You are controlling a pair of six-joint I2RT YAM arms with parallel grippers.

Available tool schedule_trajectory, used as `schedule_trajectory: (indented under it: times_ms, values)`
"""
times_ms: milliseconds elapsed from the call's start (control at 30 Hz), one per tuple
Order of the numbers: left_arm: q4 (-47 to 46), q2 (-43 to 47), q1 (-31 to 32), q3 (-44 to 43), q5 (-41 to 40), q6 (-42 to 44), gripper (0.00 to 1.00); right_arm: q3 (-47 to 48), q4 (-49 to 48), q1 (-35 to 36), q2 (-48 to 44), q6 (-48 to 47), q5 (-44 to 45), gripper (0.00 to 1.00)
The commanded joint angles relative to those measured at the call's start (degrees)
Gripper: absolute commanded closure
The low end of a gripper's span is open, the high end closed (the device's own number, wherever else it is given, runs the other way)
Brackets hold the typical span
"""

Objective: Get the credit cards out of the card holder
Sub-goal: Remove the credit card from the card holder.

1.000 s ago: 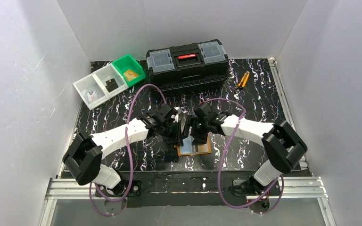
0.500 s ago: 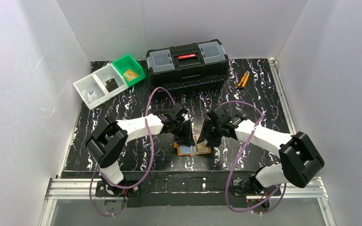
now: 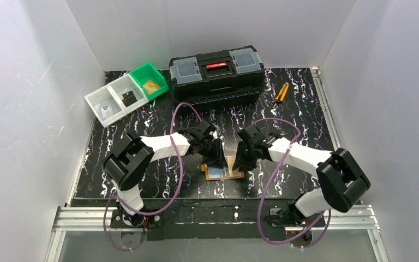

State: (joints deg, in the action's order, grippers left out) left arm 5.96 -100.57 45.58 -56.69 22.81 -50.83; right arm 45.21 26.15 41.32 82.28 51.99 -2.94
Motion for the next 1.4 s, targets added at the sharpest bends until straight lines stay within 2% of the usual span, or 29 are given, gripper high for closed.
schedule_trajectory:
  times_ms: [0, 200, 533, 833, 1000, 1367]
  values:
    - [0.04, -0.66, -0.49, 0.66, 0.94, -0.06, 0.73, 2.16, 1.14, 0.03, 1.11, -1.26, 1.44, 0.64]
    - [3.28, -0.29, -0.58, 0.21, -0.65, 1.23, 0.73, 2.4, 0.63, 0.5, 3.45, -1.28, 0.84, 0.69]
    - [-0.21, -2.11, -0.92, 1.29, 1.74, 0.24, 0.76, 2.82, 0.62, 0.91, 6.23, -1.64, -0.09, 0.76]
    - [-4.87, -1.53, -1.5, 3.64, 3.78, -2.82, 0.88, 2.8, 0.45, 1.2, 7.36, -1.63, -0.75, 0.78]
    - [-5.6, -0.55, -1.86, 5.14, 4.51, -4.09, 1.0, 2.32, 0.67, 1.22, 7.88, -1.31, -0.4, 0.79]
    - [-2.39, 1.74, -3.58, 6.32, 3.21, -1.03, 1.0, 0.55, 0.1, 1.2, 8.51, 0.19, -0.84, 0.86]
